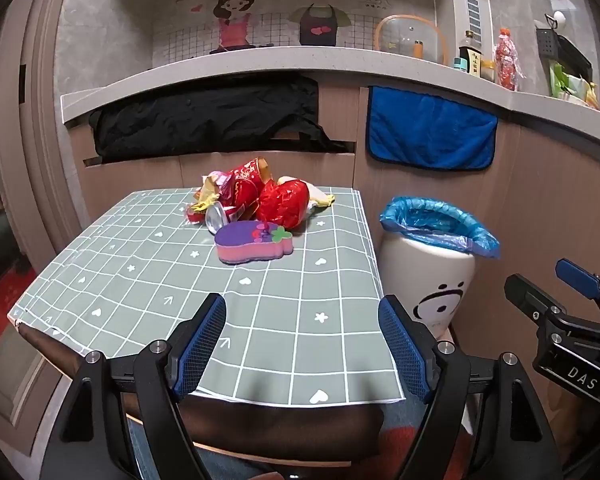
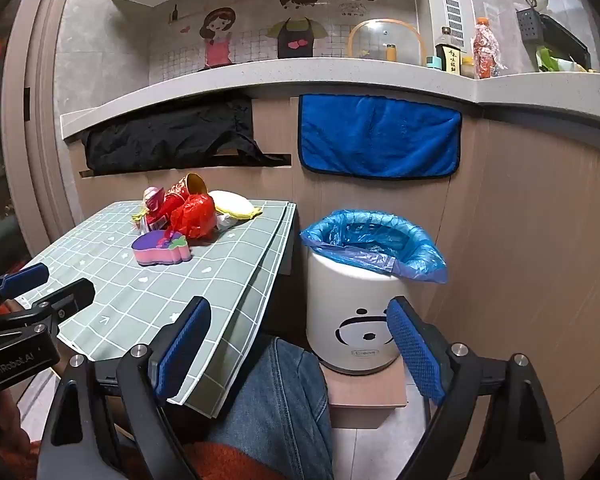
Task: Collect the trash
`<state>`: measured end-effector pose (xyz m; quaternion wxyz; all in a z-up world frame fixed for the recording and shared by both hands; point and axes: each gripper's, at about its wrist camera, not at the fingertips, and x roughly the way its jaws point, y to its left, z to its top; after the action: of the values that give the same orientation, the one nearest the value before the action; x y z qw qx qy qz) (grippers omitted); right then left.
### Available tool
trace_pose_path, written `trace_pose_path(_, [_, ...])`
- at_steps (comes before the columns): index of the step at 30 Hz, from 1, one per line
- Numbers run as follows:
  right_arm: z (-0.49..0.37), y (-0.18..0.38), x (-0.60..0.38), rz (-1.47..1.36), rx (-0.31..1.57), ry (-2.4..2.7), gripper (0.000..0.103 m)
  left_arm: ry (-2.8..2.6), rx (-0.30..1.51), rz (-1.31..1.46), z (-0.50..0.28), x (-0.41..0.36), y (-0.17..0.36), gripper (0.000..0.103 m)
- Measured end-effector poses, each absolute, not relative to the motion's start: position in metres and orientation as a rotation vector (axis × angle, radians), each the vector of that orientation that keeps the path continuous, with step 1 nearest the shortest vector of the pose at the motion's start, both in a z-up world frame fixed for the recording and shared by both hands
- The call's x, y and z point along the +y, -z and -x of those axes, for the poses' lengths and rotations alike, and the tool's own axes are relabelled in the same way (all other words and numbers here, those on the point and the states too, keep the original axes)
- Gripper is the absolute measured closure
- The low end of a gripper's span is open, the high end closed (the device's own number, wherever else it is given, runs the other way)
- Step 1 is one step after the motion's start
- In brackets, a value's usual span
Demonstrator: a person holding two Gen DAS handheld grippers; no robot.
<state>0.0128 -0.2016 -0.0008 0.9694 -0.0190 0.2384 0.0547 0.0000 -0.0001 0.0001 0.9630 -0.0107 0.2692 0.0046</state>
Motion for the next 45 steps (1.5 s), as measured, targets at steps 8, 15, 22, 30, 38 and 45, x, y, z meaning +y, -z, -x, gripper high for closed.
trace_pose_path(8, [-0.008,0.000,-0.202,0.037,0.473,-0.116,0.015,0.007,0.527,0.028,0.006,0.001,0.006,0.024])
trace_pose_path(15, [0.002,-0.007,-0.200,0.034,0.455,-0.110,0.015,0.004,0.502,0.019,0.015,-0.001,-0.004,0.024])
trace_pose_path(22, [0.006,-0.007,-0.202,0.025,0.437,-0.098,0.015,0.018,0.490,0.005,0.019,-0.006,-0.007,0.024])
trace_pose_path(30, [0.007,-0.009,-0.203,0.022,0.437,-0.099,0.015,0.023,0.492,0.003,0.021,-0.009,-0.008,0.024])
trace_pose_path(38, [0.007,-0.007,-0.203,0.023,0.434,-0.099,0.015,0.036,0.496,0.002,0.020,-0.010,-0.007,0.024])
trace_pose_path(45, [0.007,-0.007,-0.204,0.020,0.434,-0.100,0.015,0.035,0.494,0.006,0.020,-0.008,-0.006,0.024])
